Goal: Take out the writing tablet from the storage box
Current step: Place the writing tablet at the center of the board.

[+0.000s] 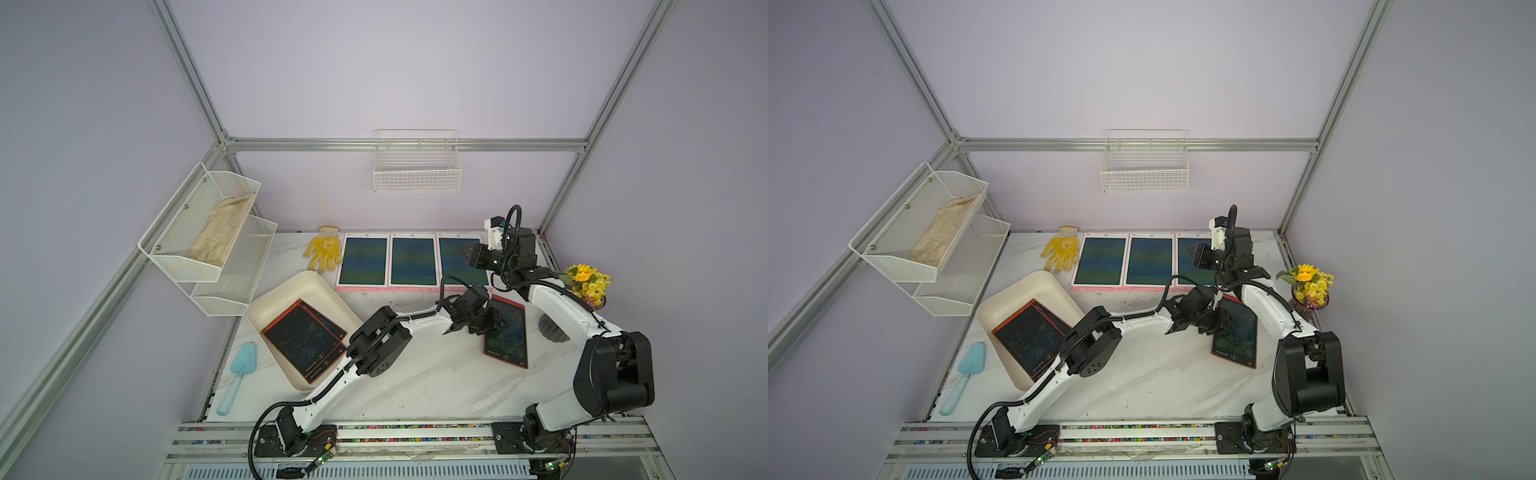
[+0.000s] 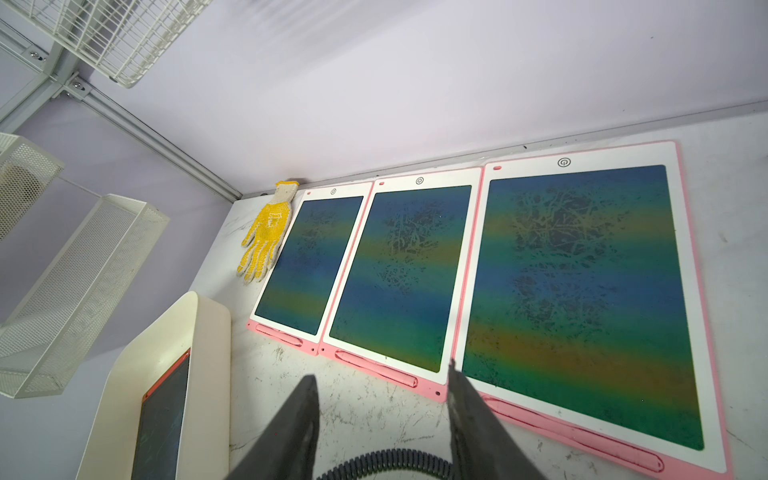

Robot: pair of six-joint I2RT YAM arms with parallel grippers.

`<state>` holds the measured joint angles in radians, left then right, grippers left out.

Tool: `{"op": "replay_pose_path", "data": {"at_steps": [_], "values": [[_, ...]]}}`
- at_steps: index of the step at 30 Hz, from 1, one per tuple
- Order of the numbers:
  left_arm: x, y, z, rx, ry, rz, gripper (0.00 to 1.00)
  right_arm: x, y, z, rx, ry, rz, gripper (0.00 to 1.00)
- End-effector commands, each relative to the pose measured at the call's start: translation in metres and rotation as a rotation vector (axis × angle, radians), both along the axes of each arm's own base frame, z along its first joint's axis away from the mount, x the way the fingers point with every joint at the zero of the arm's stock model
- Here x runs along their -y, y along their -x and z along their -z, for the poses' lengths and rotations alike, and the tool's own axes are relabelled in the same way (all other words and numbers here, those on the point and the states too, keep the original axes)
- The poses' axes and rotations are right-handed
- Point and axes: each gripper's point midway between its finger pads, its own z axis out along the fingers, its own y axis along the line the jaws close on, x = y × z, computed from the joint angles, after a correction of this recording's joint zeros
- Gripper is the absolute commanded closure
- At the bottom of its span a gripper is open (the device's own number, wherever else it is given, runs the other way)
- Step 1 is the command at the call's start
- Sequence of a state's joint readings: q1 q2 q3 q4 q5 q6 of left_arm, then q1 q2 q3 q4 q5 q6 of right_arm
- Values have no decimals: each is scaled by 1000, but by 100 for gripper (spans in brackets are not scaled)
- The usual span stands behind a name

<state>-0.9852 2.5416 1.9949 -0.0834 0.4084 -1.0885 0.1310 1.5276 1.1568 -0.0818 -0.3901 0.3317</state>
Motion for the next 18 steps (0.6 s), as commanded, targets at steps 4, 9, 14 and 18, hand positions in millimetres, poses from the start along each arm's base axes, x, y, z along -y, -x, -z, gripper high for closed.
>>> {"op": "replay_pose_path", "data": {"at_steps": [4,9,14,18], "values": [[-20,0,3,7,-157,-40,47,0,0,-5,14,-2,0,48],[-26,11,19,-39,-211,-18,47,-1,-1,-2,4,-7,-3,47],[-28,23,24,-46,-252,13,40,-1,0,-5,6,-15,-4,45],[-31,30,25,-49,-278,25,47,-2,2,-7,12,-14,-8,44]]}}
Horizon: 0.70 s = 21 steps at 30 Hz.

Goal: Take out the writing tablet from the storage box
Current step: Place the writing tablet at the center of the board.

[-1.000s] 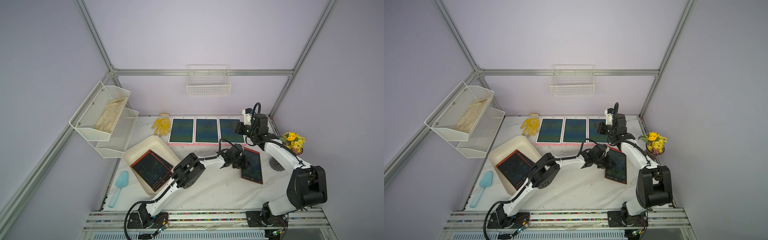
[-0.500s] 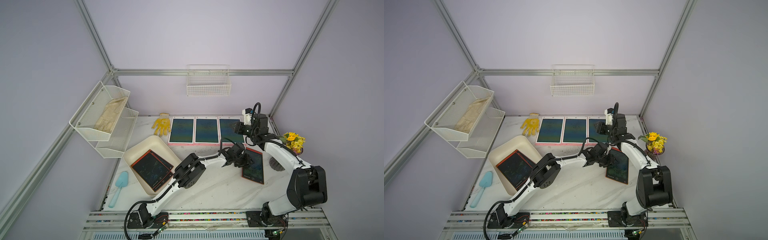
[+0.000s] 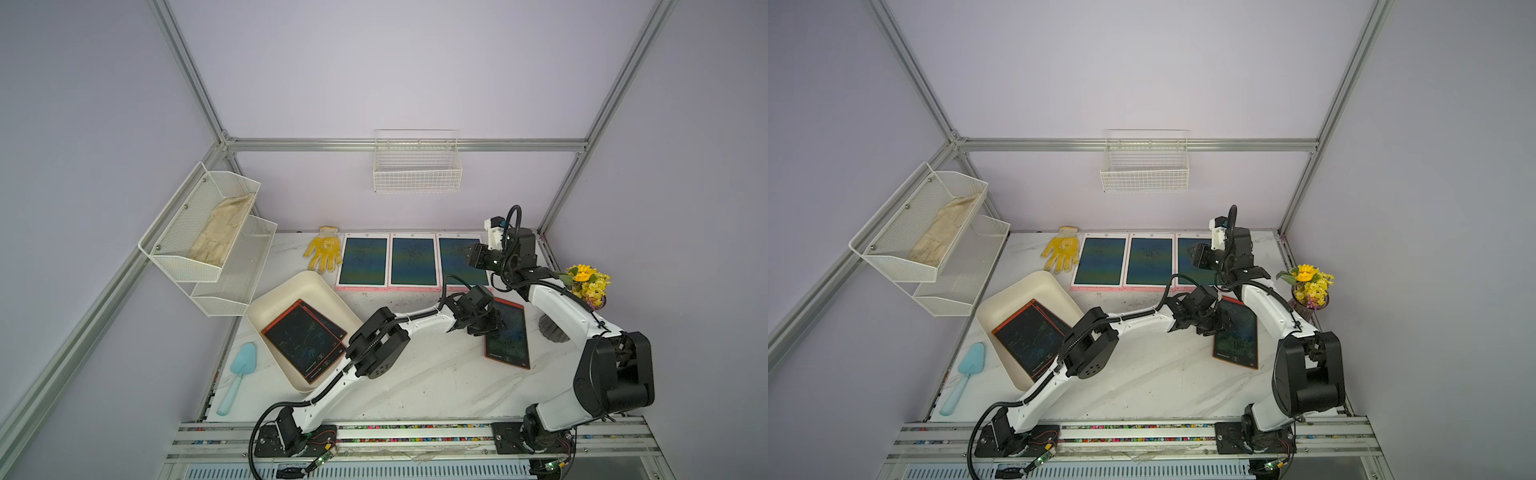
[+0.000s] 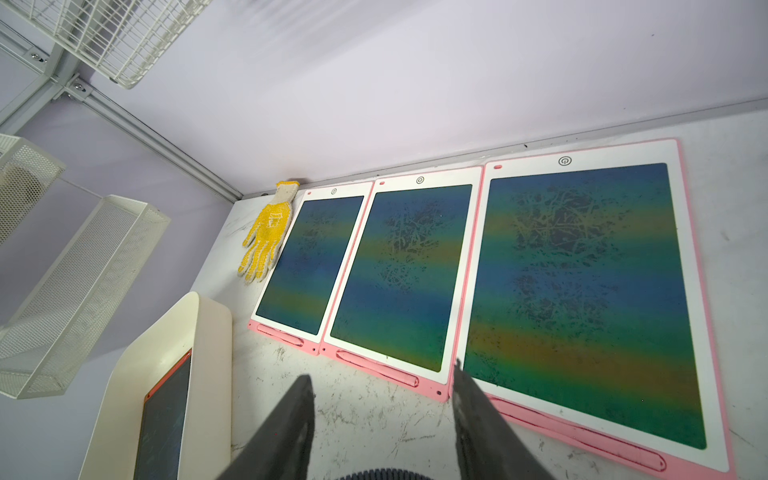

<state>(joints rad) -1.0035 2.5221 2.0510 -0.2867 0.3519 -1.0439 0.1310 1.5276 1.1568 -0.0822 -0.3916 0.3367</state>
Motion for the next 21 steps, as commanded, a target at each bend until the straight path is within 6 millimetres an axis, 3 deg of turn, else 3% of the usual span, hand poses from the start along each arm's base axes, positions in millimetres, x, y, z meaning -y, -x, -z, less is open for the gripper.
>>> {"op": "replay_pose_path", "data": {"at_steps": [1,15,21], "values": [[-20,20,23,-48,-152,23,47,-1,2,-8,16,-11,-7,44],[-39,38,33,-68,-234,37,45,-4,4,-7,18,-21,-24,44],[-43,35,32,-58,-246,23,44,-4,3,-5,13,-16,-23,44]]}}
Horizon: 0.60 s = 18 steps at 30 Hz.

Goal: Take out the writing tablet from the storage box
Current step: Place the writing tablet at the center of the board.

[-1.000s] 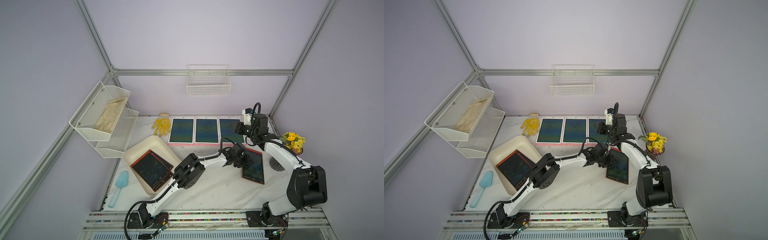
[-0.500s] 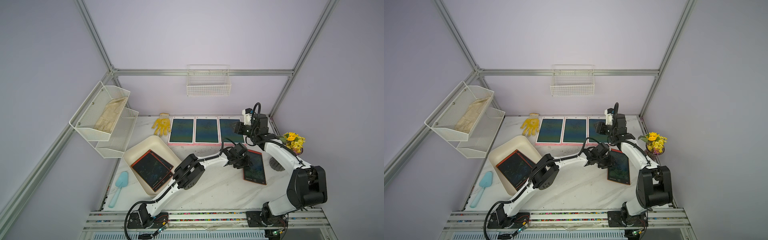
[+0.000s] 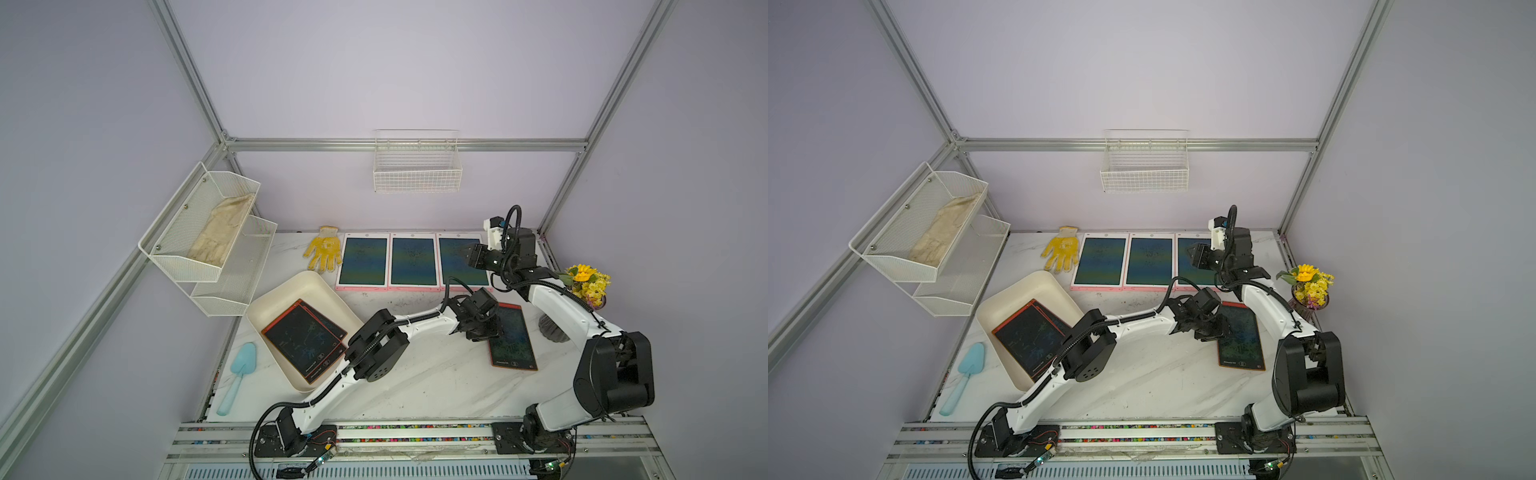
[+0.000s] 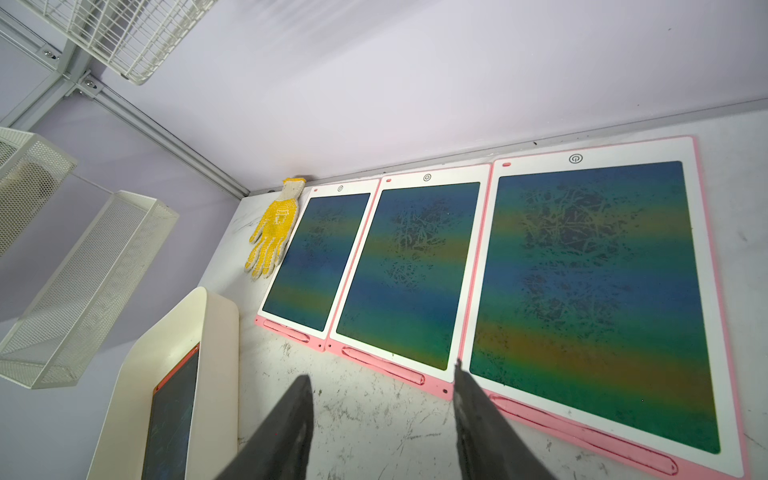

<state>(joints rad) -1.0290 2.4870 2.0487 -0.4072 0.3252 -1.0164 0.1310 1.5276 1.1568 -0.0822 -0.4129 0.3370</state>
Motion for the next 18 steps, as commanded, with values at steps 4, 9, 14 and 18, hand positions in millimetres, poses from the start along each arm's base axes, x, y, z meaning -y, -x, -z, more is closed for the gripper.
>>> {"op": "replay_pose_path", "data": {"at_steps": [4,9,14,18], "values": [[-39,9,28,-23,-176,-13,42,-1,1,-1,5,-4,-7,44],[-48,8,24,2,-203,-27,41,-1,1,4,-5,1,-7,44],[-52,5,18,19,-206,-35,40,-2,1,10,-16,4,-9,44],[-53,5,15,23,-203,-31,40,-3,0,14,-24,8,-8,44]]}}
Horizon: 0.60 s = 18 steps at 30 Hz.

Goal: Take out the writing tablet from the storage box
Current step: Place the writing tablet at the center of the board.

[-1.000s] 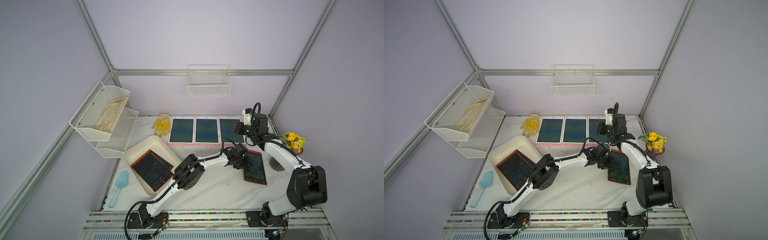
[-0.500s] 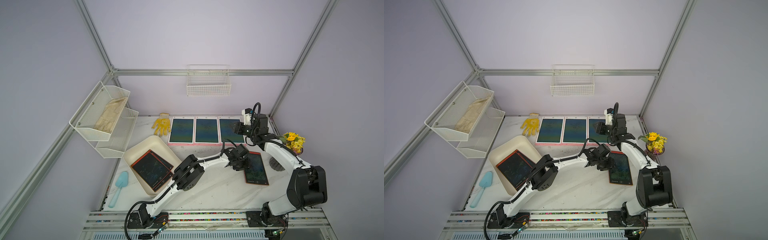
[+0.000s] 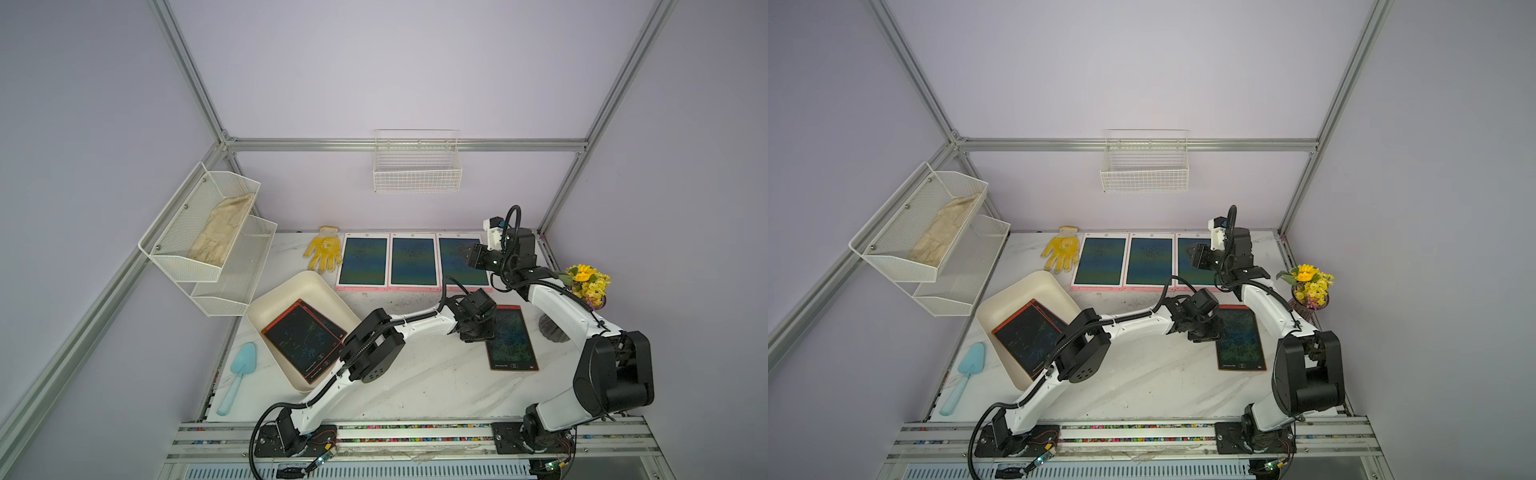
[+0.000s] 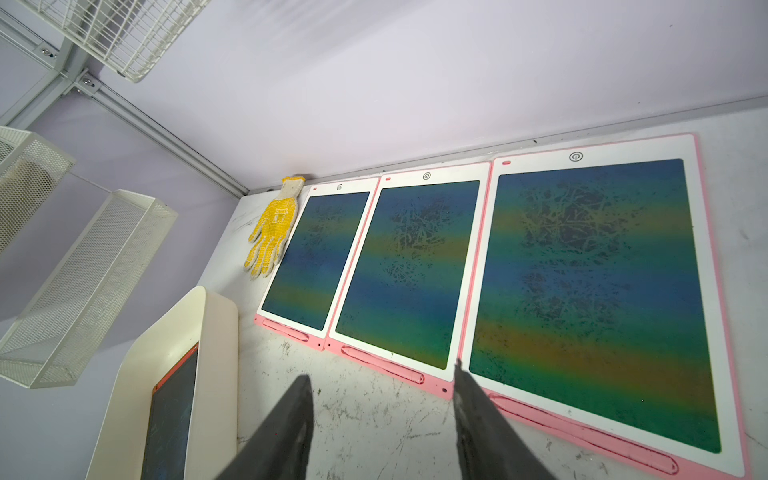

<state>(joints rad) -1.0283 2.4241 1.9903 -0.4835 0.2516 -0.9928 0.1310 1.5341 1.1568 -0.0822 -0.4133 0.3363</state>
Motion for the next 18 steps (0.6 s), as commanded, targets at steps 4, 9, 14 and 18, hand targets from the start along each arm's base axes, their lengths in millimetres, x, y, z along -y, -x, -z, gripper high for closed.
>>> {"op": "replay_pose_path", "data": {"at_steps": [4,9,14,18], "values": [[-44,0,1,65,-134,-31,40,-5,-2,21,-44,17,-6,44],[-75,-7,-28,185,-167,-81,41,-19,-3,41,-88,48,-22,45],[-119,-14,-62,333,-222,-150,43,-56,3,62,-124,111,-97,53],[-165,-25,-93,421,-274,-263,42,-94,8,70,-148,91,-147,53]]}}
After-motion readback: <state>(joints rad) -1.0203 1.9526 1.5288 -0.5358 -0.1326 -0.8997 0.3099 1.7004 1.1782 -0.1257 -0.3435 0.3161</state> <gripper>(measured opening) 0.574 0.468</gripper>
